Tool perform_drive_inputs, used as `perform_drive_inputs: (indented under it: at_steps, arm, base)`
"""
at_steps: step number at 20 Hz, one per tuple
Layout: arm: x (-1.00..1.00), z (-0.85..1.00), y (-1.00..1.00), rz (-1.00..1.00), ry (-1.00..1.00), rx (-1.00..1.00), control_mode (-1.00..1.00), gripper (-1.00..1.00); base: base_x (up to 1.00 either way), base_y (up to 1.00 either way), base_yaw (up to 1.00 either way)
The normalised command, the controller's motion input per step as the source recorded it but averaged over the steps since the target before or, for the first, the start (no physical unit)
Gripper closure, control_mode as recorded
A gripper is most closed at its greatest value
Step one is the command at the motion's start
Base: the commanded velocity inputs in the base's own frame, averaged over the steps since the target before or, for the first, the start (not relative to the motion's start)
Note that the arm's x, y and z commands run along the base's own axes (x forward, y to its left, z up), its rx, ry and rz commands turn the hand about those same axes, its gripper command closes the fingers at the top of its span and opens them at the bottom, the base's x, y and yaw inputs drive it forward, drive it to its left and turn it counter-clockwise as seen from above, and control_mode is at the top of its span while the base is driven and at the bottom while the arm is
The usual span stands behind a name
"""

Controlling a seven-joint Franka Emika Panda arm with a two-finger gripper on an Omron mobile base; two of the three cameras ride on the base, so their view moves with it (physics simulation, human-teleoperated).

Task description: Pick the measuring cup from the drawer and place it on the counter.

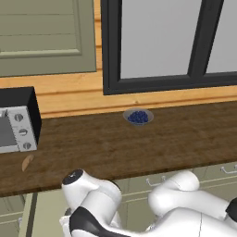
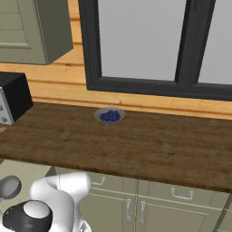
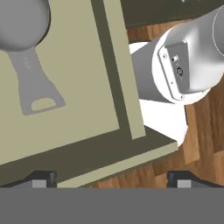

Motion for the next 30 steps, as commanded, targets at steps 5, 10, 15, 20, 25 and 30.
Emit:
perform_drive_inputs:
  at_steps: [5,10,15,20,25,30]
  arm:
    - [0.28,0.01,-0.46,0.12,0.03,0.01,-1.0,-1.0]
    - [0.49,0.0,0.0,0.01,0.0,-0.13,-1.0,-1.0]
    - [0.25,-0.02,0.27,0.0,0.0,-0.11,-1.0,-1.0]
    - [0.2,-0.12,0.39,0.0,0.0,-0.01,-1.0,-1.0]
    - [0.11,-0.32,0.14,0.0,-0.01,0.0,-1.0,-1.0]
    - [0.0,-0.53,0.0,0.0,-0.03,0.01,-1.0,-1.0]
  base:
    - [0.0,0.0,0.0]
    - [0.0,0.0,0.0]
    - [0.0,0.0,0.0]
    - [0.0,0.0,0.0]
    - [0.0,0.0,0.0]
    - [0.0,0.0,0.0]
